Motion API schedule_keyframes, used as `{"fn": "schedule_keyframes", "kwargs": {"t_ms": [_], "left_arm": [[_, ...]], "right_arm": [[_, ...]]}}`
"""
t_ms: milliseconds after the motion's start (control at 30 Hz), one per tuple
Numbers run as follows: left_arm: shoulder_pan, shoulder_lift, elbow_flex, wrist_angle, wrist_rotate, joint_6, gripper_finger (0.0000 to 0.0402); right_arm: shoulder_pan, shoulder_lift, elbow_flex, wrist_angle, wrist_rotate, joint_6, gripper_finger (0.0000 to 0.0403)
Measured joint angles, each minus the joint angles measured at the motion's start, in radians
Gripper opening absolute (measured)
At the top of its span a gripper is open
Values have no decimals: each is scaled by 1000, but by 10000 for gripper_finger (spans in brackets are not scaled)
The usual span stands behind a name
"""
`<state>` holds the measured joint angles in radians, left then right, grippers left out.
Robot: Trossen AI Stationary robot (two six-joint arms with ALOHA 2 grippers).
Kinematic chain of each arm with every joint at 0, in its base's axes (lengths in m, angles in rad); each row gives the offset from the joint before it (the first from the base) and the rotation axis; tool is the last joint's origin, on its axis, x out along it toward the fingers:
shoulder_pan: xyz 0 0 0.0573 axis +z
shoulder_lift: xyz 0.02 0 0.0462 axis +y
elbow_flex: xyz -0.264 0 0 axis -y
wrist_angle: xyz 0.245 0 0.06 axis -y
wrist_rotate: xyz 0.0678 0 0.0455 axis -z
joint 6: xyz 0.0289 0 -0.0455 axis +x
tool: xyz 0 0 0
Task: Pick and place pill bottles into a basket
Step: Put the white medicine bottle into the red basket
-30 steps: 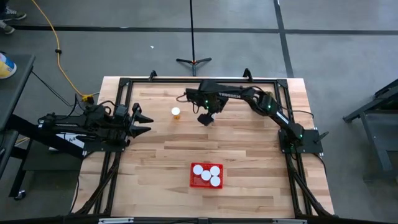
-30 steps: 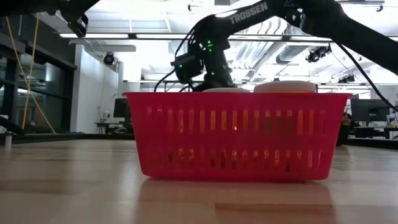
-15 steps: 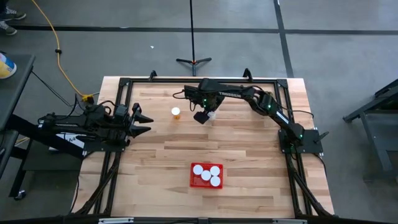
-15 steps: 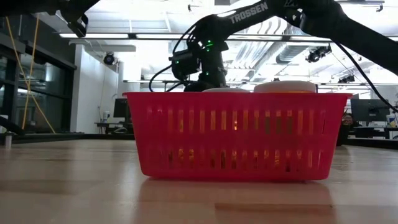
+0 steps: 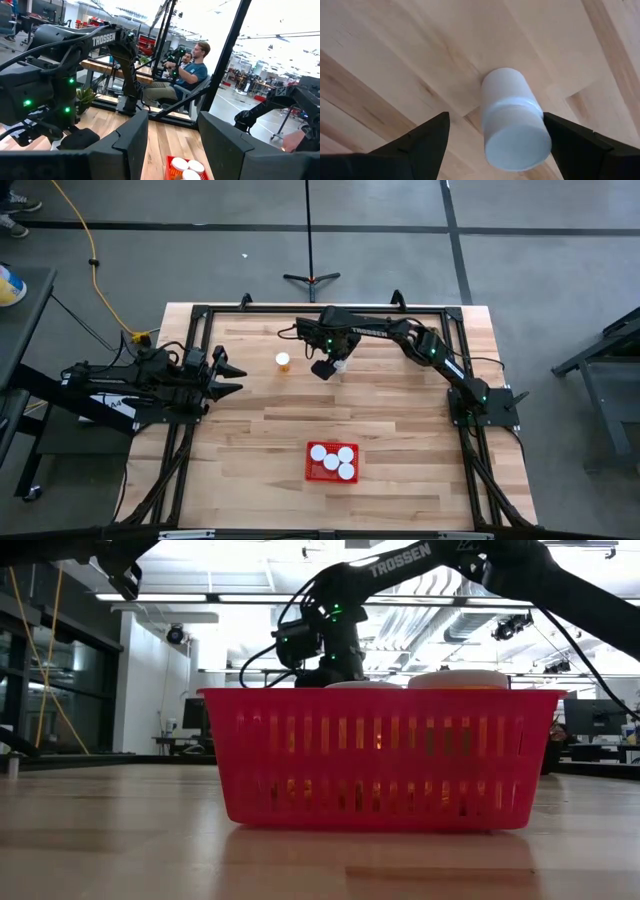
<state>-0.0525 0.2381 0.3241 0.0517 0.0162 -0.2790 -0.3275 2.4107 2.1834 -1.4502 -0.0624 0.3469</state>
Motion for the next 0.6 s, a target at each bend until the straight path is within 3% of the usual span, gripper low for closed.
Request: {"fn": "schedule_keyframes", "kwargs": {"t_ms": [467, 600], "left_arm": [[0, 0, 0, 0, 0, 0, 211], [0, 0, 0, 0, 0, 0, 211]], "right_arm": [[1, -1, -8, -9, -19, -8, 306], [2, -1, -8, -9, -21, -11, 289]]}}
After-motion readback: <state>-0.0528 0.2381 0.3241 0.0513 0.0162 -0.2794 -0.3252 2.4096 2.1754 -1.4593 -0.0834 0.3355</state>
